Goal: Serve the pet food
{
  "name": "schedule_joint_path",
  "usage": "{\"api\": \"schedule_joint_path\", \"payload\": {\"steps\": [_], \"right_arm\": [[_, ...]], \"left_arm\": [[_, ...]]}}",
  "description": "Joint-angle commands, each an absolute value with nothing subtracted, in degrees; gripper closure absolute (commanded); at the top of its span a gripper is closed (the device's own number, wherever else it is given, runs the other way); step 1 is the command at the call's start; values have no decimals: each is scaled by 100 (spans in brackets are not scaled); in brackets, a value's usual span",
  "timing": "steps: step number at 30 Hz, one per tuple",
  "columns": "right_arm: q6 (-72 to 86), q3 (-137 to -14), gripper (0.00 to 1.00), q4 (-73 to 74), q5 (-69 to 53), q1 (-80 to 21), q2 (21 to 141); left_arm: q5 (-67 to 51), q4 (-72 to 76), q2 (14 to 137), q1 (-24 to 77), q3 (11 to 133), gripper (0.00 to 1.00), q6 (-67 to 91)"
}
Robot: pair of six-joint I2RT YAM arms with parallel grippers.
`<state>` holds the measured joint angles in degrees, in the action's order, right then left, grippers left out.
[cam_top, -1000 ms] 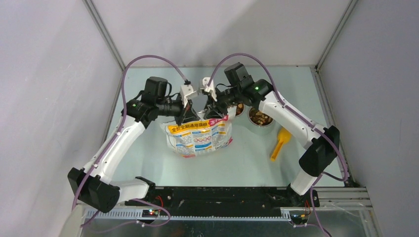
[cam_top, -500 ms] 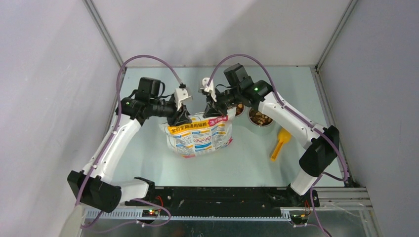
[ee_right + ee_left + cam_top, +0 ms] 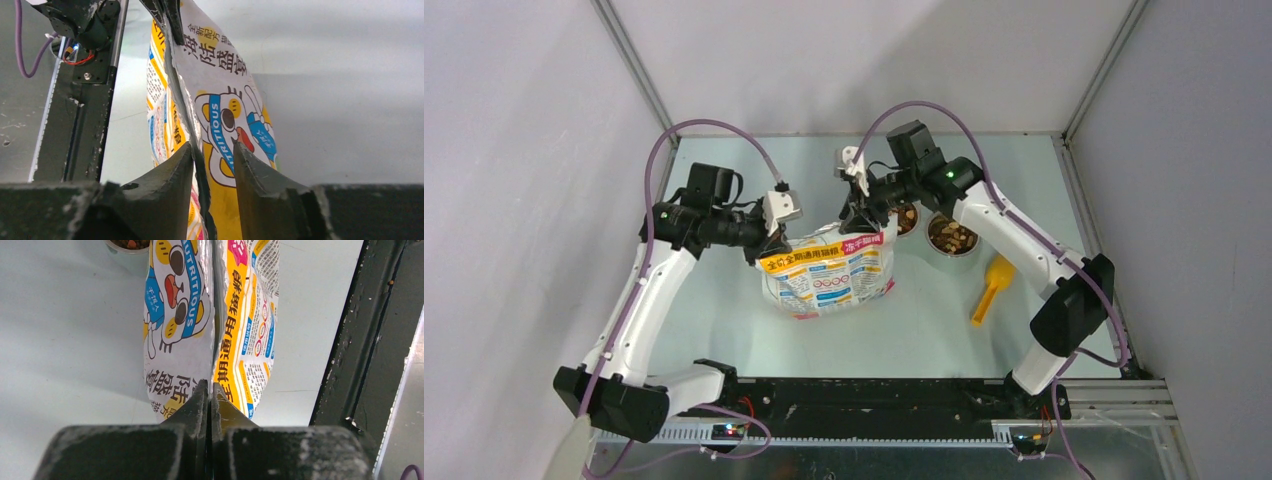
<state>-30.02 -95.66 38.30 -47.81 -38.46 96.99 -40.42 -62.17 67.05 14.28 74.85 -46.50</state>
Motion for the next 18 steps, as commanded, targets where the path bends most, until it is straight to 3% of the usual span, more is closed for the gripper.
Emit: {"api": "schedule_joint_path", "payload": {"steps": [1,9,10,13,14,16,18], "right_arm": [[-3089,-9871,60,3678,-4813,-3952,9585],[-2997,-10027,57,3532,-4708,-4356,9883],[-2995,-10054,61,3533,-4736,-4376,9917],[-3039,-10130,97,3628,-4996,-4339,9970],[-3052,-10127,99,3633,-5016,-4295,9964],[-3060,-10107,100,3645,-5000,-4221,9935],[-3204,-10099,85,3735,-4939,-4170,9880]], "left_arm": [[-3826,-6133,6631,1292,7750,100,-4505],[-3964,-5770,6583,1220,7703,100,-3990],[-3984,-5685,6574,1203,7683,100,-3937],[-4083,-5557,6523,1092,7622,100,-3749],[-4099,-5507,6514,1066,7588,100,-3733],[-4116,-5416,6453,1048,7528,100,-3688],[-4139,-5354,6444,1042,7501,100,-3665]]}}
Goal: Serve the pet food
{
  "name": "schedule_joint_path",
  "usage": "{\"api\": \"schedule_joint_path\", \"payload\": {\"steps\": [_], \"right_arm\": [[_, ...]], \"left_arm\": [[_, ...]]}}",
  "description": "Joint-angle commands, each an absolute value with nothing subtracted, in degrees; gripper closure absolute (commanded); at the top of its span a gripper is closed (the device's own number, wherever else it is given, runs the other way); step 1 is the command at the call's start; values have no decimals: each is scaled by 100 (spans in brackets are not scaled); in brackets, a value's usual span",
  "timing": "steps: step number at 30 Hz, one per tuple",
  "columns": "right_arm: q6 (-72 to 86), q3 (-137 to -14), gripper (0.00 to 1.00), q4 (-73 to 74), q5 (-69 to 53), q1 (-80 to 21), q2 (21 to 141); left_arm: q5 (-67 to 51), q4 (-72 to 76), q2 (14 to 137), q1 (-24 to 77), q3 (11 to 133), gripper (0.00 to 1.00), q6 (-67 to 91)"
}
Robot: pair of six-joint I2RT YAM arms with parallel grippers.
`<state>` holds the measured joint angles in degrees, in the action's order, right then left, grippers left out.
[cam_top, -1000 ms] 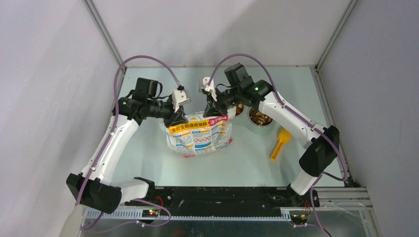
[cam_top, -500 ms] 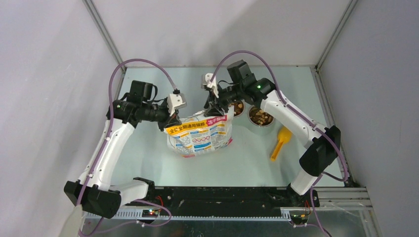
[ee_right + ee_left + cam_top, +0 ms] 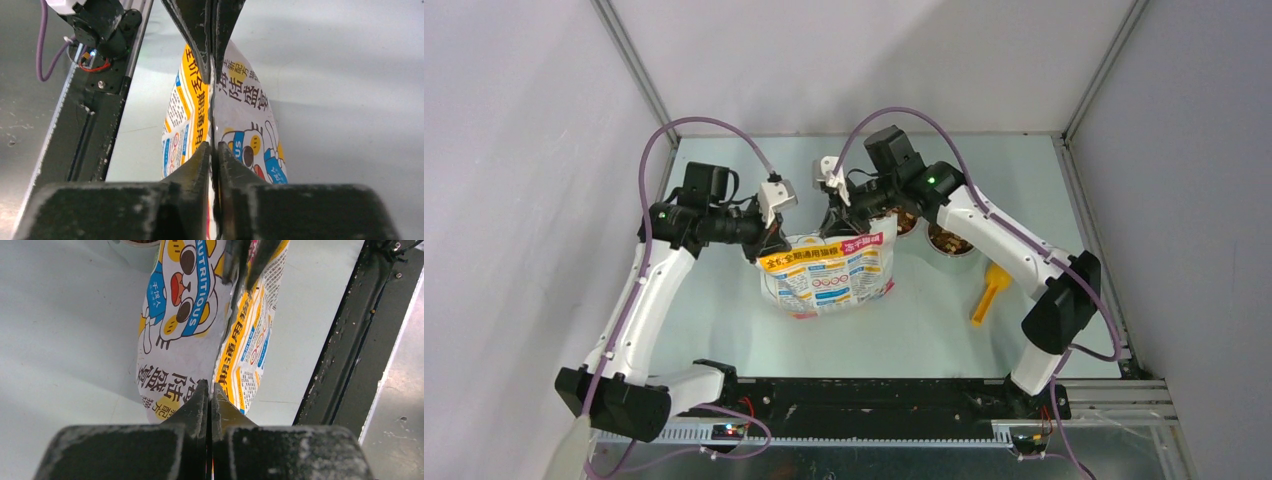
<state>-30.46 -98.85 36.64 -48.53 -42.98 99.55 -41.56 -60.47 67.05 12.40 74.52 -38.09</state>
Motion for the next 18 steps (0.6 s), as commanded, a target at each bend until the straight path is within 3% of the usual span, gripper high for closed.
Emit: {"api": "schedule_joint_path", "payload": {"steps": [1,3,6,8,9,10,12,13,14,16,17,18], "right_arm": [[-3267,-10079,68,3845,-4849,-4152,9833],[-3451,-10012,54,3966,-4681,-4108,9744],[-3785,-9949,52,4284,-4583,-3980,9678],[-3892,-9925,74,4445,-4675,-3827,9648],[-3891,-9888,95,4468,-4770,-3677,9619],[-3875,-9862,100,4468,-4921,-3601,9604],[-3879,-9765,100,4498,-4980,-3391,9500],[-3962,-9734,95,4512,-4955,-3366,9461],[-4003,-9682,77,4549,-4838,-3353,9385],[-4047,-9632,64,4579,-4676,-3318,9303],[-4112,-9633,70,4614,-4685,-3290,9279],[-4139,-9655,90,4693,-4819,-3202,9259]], "left_arm": [[-4144,-5340,6447,1044,7499,100,-3656],[-4158,-5373,6466,1038,7528,100,-3668],[-4146,-5415,6500,1031,7574,100,-3719],[-4131,-5436,6503,1018,7586,100,-3759],[-4124,-5450,6499,1014,7590,100,-3765],[-4119,-5454,6498,1007,7593,100,-3773],[-4108,-5474,6493,993,7601,100,-3787],[-4088,-5484,6490,989,7602,100,-3792],[-4079,-5493,6485,974,7607,100,-3800],[-4068,-5511,6464,956,7611,100,-3806],[-4069,-5517,6458,948,7607,100,-3810],[-4065,-5518,6453,938,7600,100,-3807]]}}
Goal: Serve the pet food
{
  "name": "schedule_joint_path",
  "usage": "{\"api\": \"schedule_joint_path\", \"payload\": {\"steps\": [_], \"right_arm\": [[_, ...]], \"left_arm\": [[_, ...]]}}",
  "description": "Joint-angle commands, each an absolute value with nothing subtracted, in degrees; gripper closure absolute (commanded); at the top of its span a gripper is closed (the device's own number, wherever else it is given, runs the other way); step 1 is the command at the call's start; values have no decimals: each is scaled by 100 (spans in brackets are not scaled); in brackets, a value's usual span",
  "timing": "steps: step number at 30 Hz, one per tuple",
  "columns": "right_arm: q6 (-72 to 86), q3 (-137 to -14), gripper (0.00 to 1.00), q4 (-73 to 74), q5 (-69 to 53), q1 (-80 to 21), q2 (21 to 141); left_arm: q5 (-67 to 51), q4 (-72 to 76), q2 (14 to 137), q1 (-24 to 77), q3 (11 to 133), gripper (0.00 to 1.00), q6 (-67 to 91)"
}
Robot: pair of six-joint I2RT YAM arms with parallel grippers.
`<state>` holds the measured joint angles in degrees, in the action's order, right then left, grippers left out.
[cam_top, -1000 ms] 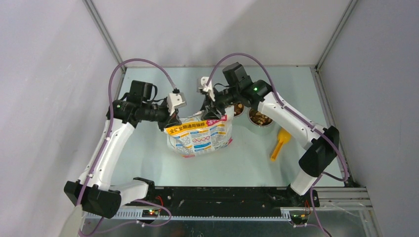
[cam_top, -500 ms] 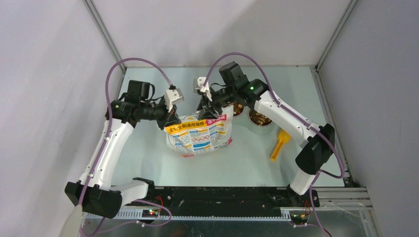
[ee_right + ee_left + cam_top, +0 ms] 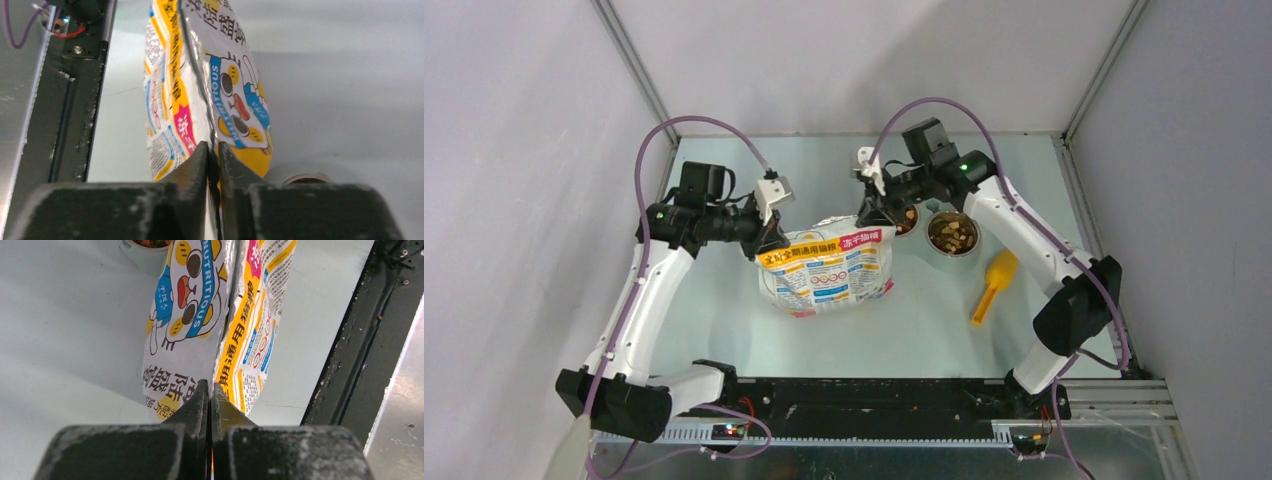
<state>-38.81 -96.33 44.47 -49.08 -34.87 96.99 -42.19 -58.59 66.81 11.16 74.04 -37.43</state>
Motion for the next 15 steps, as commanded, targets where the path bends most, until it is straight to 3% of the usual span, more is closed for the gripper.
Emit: {"api": "schedule_joint_path", "payload": {"steps": [1,3,4,6,7,8,9,11,13,15], "right_arm": [[-4091,-9657,96,4707,-4897,-3139,9248],[-3919,-9665,99,4666,-5080,-2971,9222],[-3825,-9663,86,4632,-5115,-2883,9198],[-3782,-9651,73,4590,-5098,-2770,9147],[-3816,-9655,79,4650,-5164,-2730,9131],[-3918,-9676,96,4694,-5223,-2623,9110],[-3919,-9681,99,4740,-5351,-2559,9103],[-3810,-9663,100,4708,-5352,-2422,9067],[-3675,-9552,84,4572,-5135,-2394,8981],[-3895,-9472,97,4725,-5148,-2375,8932]], "left_arm": [[-4051,-5519,6445,929,7591,100,-3806],[-4044,-5534,6450,924,7576,100,-3815],[-4048,-5543,6451,919,7572,100,-3814],[-4052,-5554,6459,917,7572,100,-3814],[-4052,-5563,6455,915,7573,100,-3808],[-4045,-5568,6453,914,7579,100,-3807],[-4035,-5566,6452,916,7588,100,-3806],[-4031,-5558,6451,914,7600,100,-3806],[-4033,-5561,6464,914,7605,100,-3810],[-4041,-5550,6474,914,7611,100,-3794]]}}
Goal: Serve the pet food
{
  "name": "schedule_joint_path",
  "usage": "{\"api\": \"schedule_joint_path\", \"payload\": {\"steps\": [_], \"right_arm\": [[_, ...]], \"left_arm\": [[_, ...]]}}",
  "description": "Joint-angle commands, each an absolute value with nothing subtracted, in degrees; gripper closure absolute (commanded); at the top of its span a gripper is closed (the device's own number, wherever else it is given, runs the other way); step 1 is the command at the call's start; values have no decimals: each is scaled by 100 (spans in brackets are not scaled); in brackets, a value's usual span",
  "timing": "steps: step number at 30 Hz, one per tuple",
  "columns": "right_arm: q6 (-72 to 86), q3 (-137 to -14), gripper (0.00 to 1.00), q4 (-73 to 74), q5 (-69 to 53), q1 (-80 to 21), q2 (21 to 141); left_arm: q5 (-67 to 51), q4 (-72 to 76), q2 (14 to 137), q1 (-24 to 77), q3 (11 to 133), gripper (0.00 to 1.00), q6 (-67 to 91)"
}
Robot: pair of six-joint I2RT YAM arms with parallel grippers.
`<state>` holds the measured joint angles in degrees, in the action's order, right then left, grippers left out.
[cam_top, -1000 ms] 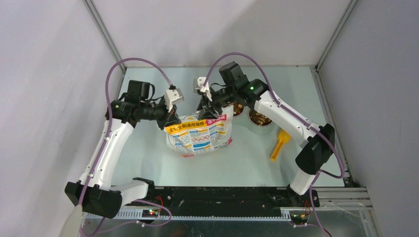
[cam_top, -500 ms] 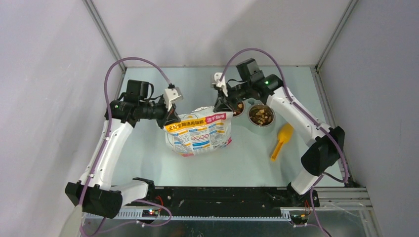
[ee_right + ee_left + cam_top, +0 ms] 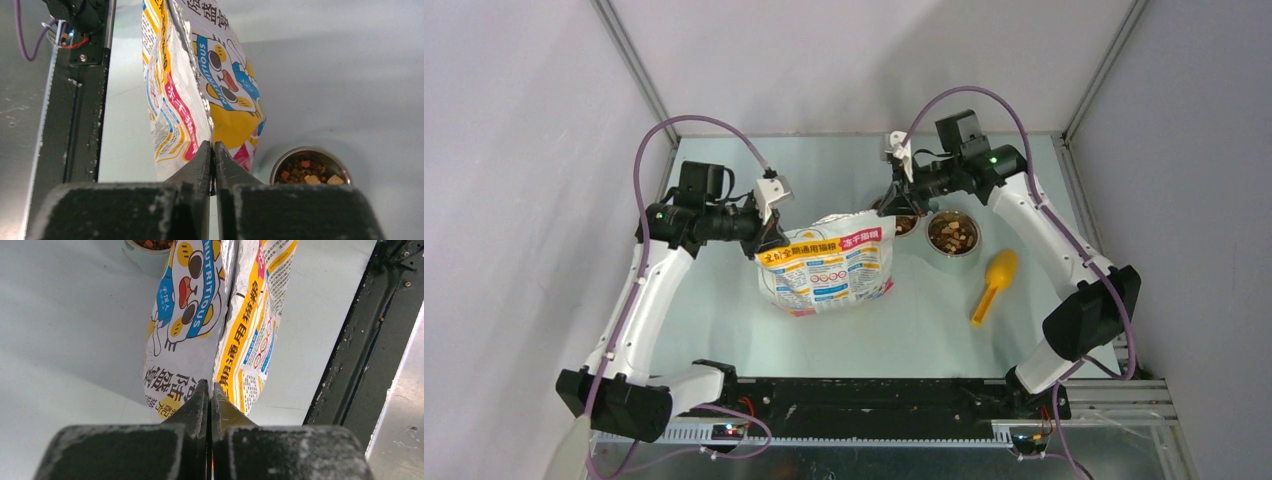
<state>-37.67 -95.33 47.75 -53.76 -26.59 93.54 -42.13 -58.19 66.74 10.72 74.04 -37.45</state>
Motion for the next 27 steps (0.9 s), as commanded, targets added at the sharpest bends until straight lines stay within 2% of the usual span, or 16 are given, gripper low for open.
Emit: {"api": "schedule_joint_path", "payload": {"steps": [1,4,5,6,8,9,10,11,12,13,14,16,18,20,22,27], "right_arm": [[-4026,-9482,100,4789,-5149,-2370,8948],[-4059,-9528,97,5027,-5160,-2358,9031],[-3975,-9497,89,5001,-5124,-2361,9024],[-3931,-9434,71,4917,-5052,-2374,8991],[-3965,-9401,65,4896,-4972,-2383,8967],[-4072,-9434,74,4949,-4973,-2382,8983],[-4208,-9565,94,5153,-5020,-2382,9060],[-4231,-9643,98,5244,-5037,-2378,9105],[-4222,-9778,97,5391,-5072,-2376,9189],[-4207,-9815,90,5425,-5093,-2379,9213],[-4148,-9815,66,5399,-5138,-2397,9209],[-4085,-9730,46,5248,-5152,-2475,9146],[-4118,-9703,40,5208,-5078,-2631,9149],[-4162,-9714,39,5232,-5026,-2803,9209],[-4145,-9732,39,5223,-5008,-2960,9282],[-3994,-9841,40,5031,-4895,-3358,9437]], "left_arm": [[-4053,-5545,6480,914,7611,100,-3791],[-4060,-5545,6509,914,7626,100,-3788],[-4060,-5544,6516,914,7632,100,-3788],[-4060,-5545,6519,914,7641,100,-3790],[-4078,-5554,6527,914,7650,100,-3791],[-4078,-5554,6525,914,7647,100,-3785],[-4085,-5555,6528,914,7647,100,-3781],[-4086,-5550,6516,914,7636,100,-3780],[-4109,-5532,6515,914,7628,100,-3768],[-4124,-5512,6509,914,7607,100,-3748],[-4195,-5480,6506,914,7596,100,-3733],[-4388,-5426,6501,915,7551,95,-3668],[-4694,-5329,6484,914,7481,83,-3589],[-4985,-5029,6426,929,7313,72,-3365],[-5022,-4648,6330,1012,7116,67,-3149],[-4927,-4816,6454,1487,7216,66,-3358]]}}
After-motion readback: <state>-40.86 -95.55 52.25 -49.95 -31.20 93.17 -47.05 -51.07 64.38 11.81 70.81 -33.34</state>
